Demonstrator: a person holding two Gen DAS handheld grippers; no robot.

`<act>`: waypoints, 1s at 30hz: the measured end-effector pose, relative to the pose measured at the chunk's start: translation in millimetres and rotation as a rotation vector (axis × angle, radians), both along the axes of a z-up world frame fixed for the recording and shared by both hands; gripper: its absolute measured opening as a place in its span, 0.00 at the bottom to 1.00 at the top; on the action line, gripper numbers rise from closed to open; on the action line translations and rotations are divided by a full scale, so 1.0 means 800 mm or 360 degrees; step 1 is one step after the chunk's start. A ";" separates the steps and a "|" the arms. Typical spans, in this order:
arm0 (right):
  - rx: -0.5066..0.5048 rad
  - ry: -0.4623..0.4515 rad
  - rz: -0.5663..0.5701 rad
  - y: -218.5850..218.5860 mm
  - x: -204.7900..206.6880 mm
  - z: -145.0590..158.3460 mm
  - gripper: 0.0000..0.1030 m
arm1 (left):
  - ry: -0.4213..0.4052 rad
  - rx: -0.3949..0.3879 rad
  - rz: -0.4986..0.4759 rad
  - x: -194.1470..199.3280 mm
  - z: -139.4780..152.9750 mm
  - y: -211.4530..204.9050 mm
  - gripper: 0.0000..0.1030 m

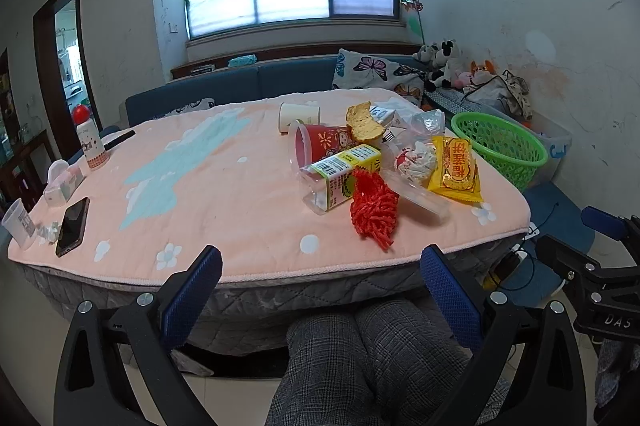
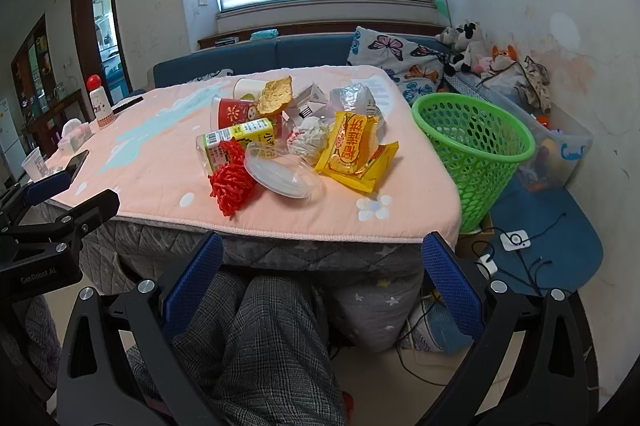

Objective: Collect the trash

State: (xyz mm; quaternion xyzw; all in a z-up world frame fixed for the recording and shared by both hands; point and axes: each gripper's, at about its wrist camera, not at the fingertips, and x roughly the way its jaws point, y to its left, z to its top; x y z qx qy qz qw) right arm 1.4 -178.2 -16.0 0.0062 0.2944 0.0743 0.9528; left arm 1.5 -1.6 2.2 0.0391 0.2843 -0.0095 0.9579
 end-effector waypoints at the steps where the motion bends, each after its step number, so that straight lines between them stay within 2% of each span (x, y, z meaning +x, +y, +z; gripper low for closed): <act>1: -0.0001 0.0001 0.0000 0.000 0.000 0.000 0.96 | 0.0001 -0.0001 0.0001 0.000 0.000 -0.001 0.93; 8: 0.0001 0.0009 0.0001 0.003 0.001 -0.007 0.96 | 0.0004 0.0001 0.0003 -0.001 -0.005 0.000 0.93; 9: 0.0002 0.0012 0.0003 0.003 0.002 -0.007 0.96 | 0.0006 -0.0003 0.0010 0.004 -0.017 0.006 0.93; 12: 0.0001 0.0018 0.0004 0.004 0.003 -0.010 0.96 | 0.0009 -0.0005 0.0012 0.005 -0.021 0.005 0.93; 30: 0.0012 0.0048 0.0009 0.001 0.010 -0.014 0.96 | 0.0049 -0.0018 0.0019 0.014 -0.022 0.010 0.93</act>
